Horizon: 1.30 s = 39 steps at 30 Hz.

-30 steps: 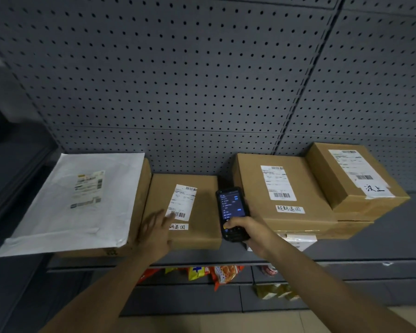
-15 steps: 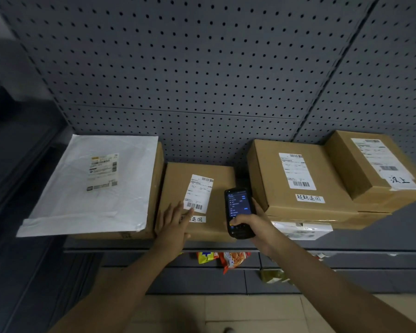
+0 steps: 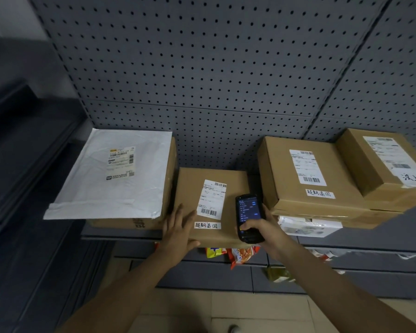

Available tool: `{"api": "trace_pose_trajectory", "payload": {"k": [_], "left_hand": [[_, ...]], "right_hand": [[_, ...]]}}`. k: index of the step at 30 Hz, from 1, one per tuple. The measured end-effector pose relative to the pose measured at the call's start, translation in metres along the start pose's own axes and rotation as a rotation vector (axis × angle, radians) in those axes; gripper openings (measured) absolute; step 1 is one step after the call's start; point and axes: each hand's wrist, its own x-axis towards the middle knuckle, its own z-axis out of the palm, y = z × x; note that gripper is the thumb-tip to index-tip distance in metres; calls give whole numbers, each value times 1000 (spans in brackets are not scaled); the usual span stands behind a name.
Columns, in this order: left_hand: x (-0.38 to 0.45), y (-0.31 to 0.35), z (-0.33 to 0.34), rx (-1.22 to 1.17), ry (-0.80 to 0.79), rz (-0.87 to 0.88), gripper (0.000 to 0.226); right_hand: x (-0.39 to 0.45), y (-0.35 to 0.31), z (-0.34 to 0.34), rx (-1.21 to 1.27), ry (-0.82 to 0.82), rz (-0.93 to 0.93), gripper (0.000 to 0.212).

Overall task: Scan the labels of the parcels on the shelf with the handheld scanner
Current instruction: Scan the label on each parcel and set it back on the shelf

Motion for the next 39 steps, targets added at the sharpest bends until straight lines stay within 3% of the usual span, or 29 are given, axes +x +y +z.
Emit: {"api": "trace_pose_trajectory", "payload": {"k": [3,8,16,39], "left_hand": [[4,-1,-6,-81,-62,-73,96],[10,-4,1,-293,-33,-140,108],[14,-9,7,-384,-47,-160,111],[-26,13,9,-262,-98,-136,101]], "right_hand": [[-1,6,-2,9,10,12,93],[-8,13,-7,4,3,8,76],[-10,22,-6,37,16,16,74],[-54,32,-8,15,40,-61,65]]}}
